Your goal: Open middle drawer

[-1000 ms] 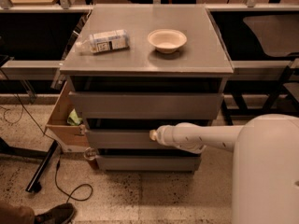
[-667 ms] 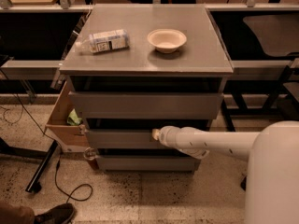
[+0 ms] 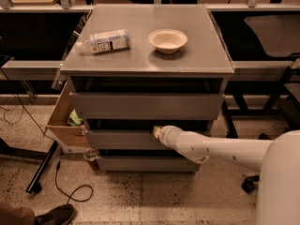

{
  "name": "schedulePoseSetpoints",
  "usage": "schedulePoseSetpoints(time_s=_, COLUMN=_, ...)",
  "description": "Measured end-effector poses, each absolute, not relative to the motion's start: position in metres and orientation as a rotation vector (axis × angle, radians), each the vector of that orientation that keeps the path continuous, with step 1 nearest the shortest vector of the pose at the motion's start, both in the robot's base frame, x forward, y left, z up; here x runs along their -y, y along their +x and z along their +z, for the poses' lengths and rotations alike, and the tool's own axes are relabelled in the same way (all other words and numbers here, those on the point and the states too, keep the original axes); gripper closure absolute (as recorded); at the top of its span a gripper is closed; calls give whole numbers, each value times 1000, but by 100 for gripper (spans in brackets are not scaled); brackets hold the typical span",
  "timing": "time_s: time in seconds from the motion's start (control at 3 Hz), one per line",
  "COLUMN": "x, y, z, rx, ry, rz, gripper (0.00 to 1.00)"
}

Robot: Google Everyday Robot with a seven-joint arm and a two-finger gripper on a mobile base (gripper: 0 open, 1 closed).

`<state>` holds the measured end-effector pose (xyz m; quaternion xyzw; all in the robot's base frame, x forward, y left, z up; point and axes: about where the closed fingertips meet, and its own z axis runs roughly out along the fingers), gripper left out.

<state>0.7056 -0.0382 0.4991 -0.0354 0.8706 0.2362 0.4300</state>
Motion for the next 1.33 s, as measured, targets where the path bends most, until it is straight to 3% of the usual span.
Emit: schedulePoseSetpoints(time_s=1.33, x=25, y=737, z=478, rx=-2185, ry=-23, rz=550, gripper=100)
